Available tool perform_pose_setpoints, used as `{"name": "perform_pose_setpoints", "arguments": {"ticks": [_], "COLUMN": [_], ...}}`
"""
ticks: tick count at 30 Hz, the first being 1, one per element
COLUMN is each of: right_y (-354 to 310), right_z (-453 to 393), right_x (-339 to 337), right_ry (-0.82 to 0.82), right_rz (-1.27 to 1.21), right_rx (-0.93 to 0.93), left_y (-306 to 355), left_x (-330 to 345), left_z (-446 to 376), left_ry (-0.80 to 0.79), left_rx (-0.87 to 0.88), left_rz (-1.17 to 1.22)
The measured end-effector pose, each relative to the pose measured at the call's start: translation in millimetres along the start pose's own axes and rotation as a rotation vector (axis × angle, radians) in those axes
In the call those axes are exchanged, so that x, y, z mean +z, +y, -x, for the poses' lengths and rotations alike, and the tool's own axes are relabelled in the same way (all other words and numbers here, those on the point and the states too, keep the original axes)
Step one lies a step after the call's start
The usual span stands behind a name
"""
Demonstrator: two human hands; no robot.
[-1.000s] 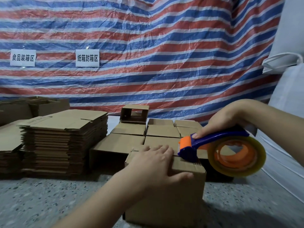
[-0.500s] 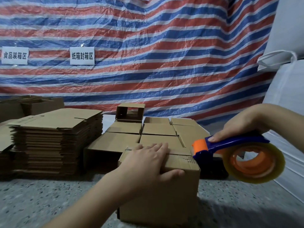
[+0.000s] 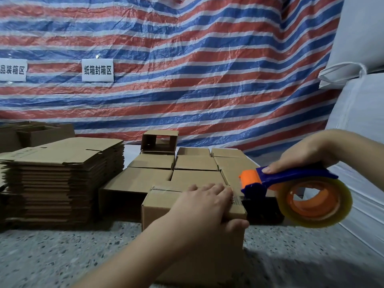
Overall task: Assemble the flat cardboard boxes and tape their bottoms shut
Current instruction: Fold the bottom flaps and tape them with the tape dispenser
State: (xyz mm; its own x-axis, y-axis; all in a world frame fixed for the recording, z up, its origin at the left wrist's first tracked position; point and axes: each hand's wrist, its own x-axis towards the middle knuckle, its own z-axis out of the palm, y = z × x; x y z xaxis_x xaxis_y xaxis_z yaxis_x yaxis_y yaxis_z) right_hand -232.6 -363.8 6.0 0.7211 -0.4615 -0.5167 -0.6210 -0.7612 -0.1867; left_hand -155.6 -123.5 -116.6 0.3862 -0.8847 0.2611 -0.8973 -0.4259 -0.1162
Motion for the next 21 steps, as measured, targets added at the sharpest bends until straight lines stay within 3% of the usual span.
{"name": "perform_pose_setpoints", "arguments": {"ticks": [6, 14, 17, 21], "right_y": [9.4, -32.4, -8.2, 17.8], "right_z": [16.7, -30.4, -53.9, -79.9], "right_x": [-11.5, 48.1, 78.9, 120.7], "right_ry": [-0.017, 0.104, 0.23, 0.534], "right_rz": [0.1, 0.711, 0.565, 0.398], "right_rx": [0.034, 0.223, 0.171, -0.008], "left_y": [-0.5, -0.8, 0.0, 0.5], "left_x": [4.0, 4.2, 5.8, 4.1], "left_z": [0.4, -0.2, 0.5, -0.1], "left_ry": [0.041, 0.043, 0.056, 0.03], "left_rx": [0.004, 0.018, 0.036, 0.034], "left_rz": [0.001, 0.002, -0.012, 0.006]}}
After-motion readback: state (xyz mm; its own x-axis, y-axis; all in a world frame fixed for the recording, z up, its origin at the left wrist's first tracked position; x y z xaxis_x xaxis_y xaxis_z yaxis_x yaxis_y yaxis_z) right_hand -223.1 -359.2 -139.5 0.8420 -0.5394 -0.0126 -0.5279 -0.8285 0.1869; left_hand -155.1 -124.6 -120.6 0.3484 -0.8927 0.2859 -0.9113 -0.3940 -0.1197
